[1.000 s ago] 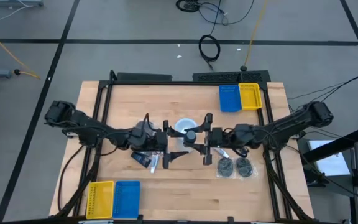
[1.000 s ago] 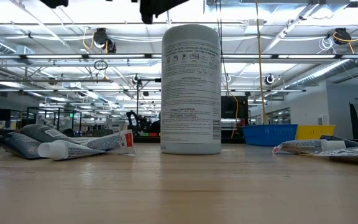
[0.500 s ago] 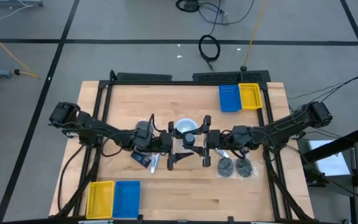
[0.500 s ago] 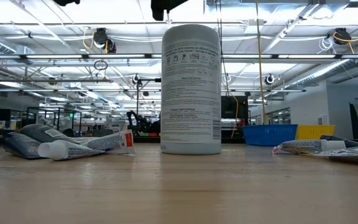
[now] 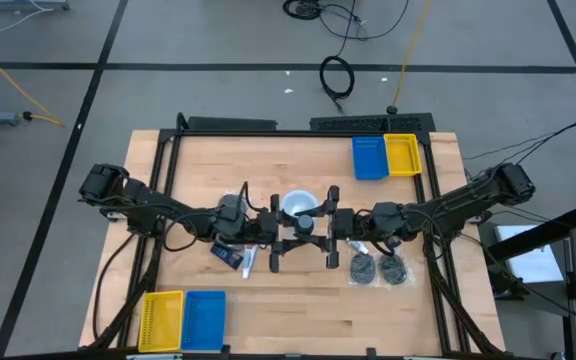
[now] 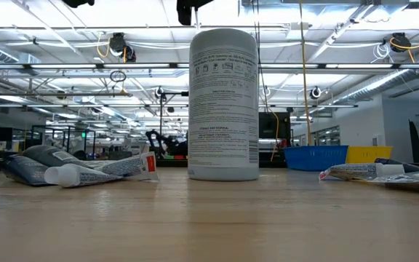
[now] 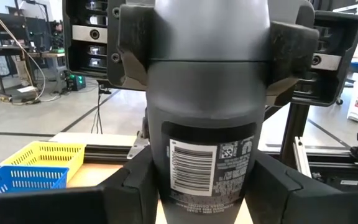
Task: Pick & Place Travel size toiletries
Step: Put the right black roll-on bottle into the bottom yellow bin
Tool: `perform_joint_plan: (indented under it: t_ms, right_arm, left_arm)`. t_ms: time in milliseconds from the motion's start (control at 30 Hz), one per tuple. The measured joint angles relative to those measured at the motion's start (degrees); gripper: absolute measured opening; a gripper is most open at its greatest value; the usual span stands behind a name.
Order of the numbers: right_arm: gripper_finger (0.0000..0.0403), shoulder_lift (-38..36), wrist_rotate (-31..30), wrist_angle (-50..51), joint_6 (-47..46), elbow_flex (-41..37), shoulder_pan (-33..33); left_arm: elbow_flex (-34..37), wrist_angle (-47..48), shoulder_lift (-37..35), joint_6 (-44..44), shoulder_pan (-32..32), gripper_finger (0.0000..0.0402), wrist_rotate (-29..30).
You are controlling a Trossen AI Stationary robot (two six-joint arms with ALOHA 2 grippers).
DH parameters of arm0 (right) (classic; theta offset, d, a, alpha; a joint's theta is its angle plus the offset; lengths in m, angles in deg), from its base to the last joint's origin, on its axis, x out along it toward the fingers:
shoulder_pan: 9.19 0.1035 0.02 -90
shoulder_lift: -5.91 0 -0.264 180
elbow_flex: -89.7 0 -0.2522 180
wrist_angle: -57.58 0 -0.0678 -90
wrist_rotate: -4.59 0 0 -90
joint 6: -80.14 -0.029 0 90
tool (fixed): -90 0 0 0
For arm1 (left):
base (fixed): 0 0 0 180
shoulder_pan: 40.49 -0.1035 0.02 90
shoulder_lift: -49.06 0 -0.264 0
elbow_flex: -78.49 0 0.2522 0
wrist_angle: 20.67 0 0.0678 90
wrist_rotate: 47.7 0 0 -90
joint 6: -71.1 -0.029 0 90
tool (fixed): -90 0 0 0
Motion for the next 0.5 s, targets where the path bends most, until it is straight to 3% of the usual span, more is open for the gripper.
perform_joint_plan:
  t_ms: [167,367,500]
  right_arm:
    - [0.0196,0.0,-0.08,0.04,-0.06,0.0,0.0]
    - [0.0247,0.02,-0.26,-0.12,-0.32,0.0,0.0]
    - [0.0242,0.02,-0.19,-0.45,-0.28,0.0,-0.02]
  left_arm:
    - [0.0,0.04,0.0,0.14,0.0,0.0168,-0.05]
    - [0.0,0.38,-0.16,-0.39,0.04,0.0168,-0.44]
    - [0.0,0.44,-0.22,-0.29,0.04,0.0168,-0.45]
